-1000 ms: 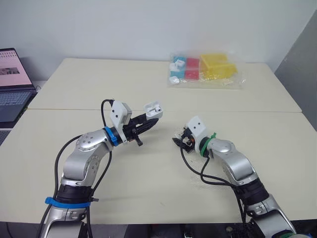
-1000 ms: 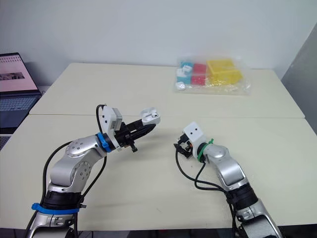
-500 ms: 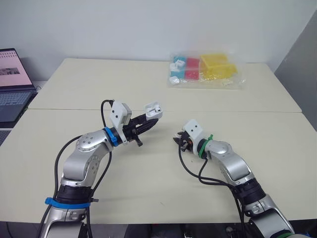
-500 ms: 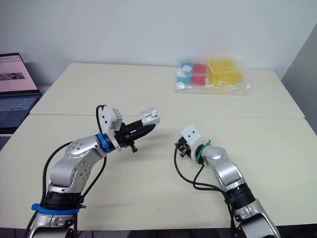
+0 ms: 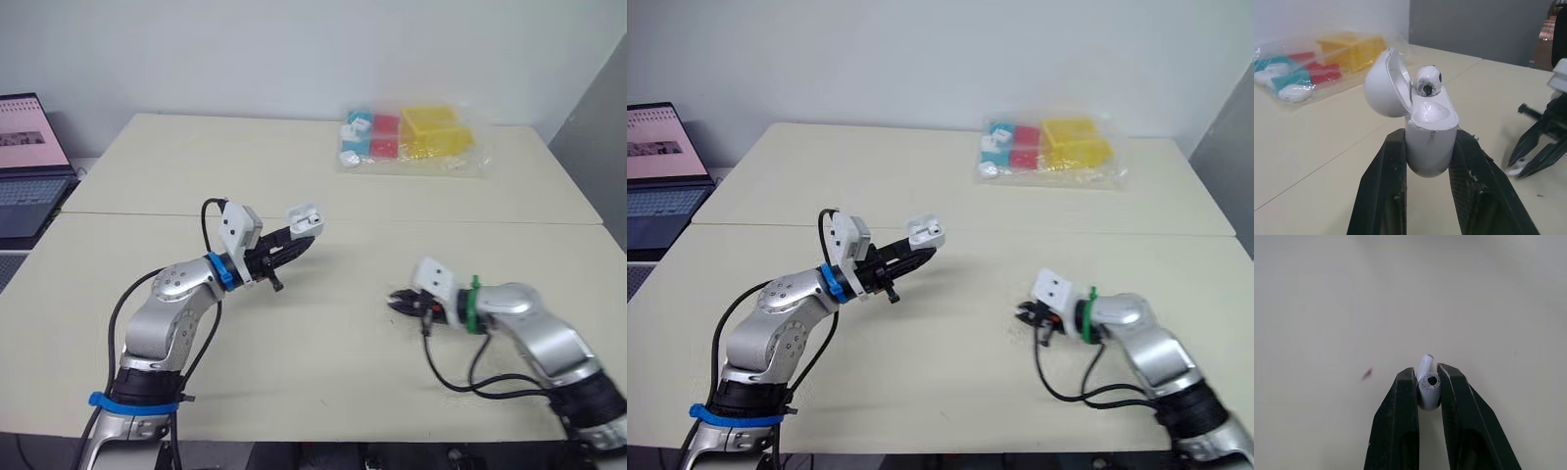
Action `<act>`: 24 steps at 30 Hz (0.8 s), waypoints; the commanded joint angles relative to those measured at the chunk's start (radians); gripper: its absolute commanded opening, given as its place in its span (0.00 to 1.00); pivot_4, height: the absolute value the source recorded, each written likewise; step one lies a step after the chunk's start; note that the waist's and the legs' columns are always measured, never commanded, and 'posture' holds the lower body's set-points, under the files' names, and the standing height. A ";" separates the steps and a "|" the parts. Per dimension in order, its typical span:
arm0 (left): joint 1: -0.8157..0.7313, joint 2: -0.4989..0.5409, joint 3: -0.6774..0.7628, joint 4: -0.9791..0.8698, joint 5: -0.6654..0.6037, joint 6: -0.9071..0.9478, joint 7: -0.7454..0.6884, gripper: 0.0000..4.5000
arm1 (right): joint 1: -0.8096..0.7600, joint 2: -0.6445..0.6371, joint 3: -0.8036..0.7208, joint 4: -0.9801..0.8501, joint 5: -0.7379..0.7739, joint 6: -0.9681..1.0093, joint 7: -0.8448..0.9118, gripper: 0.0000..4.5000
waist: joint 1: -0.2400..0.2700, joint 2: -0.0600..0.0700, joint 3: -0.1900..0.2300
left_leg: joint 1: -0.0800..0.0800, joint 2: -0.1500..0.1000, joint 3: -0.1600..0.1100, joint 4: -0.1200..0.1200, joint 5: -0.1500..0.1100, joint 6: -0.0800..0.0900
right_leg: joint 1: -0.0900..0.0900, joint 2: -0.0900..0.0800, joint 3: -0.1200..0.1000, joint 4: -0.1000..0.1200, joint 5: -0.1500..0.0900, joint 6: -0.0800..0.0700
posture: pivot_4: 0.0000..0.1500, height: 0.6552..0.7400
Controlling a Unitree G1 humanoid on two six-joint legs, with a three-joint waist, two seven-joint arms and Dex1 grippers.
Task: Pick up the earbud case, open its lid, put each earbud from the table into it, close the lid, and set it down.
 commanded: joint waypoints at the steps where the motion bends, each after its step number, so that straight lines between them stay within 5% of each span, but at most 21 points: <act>1: 0.007 0.001 0.000 -0.060 -0.009 -0.005 -0.001 0.18 | -0.017 -0.081 -0.025 -0.009 0.019 -0.145 0.151 0.06 | -0.003 0.000 0.000 | 0.000 0.001 0.000 0.000 0.000 0.000 | 0.000 0.002 0.000 0.000 0.000 0.000 | 1.00 1.00; 9: 0.070 0.011 0.010 -0.140 -0.019 0.032 0.020 0.18 | -0.192 -0.116 0.118 0.257 -0.087 -0.471 0.459 0.06 | -0.008 0.000 0.000 | 0.004 0.003 0.001 0.000 0.000 0.000 | 0.000 0.005 0.002 0.003 0.000 -0.001 | 1.00 1.00; 17: 0.095 0.019 0.019 -0.181 -0.029 0.058 0.035 0.18 | -0.278 -0.062 0.190 0.406 -0.130 -0.516 0.547 0.06 | -0.002 0.000 0.000 | 0.002 0.002 0.001 0.001 0.000 0.000 | 0.000 0.003 0.002 0.003 0.000 -0.002 | 1.00 1.00; 24: 0.094 0.023 0.020 -0.187 -0.031 0.070 0.037 0.18 | -0.290 -0.076 0.206 0.456 -0.158 -0.604 0.565 0.57 | 0.000 0.000 0.000 | 0.003 0.002 0.001 0.001 0.000 0.000 | 0.000 0.003 0.002 0.003 0.000 -0.002 | 1.00 1.00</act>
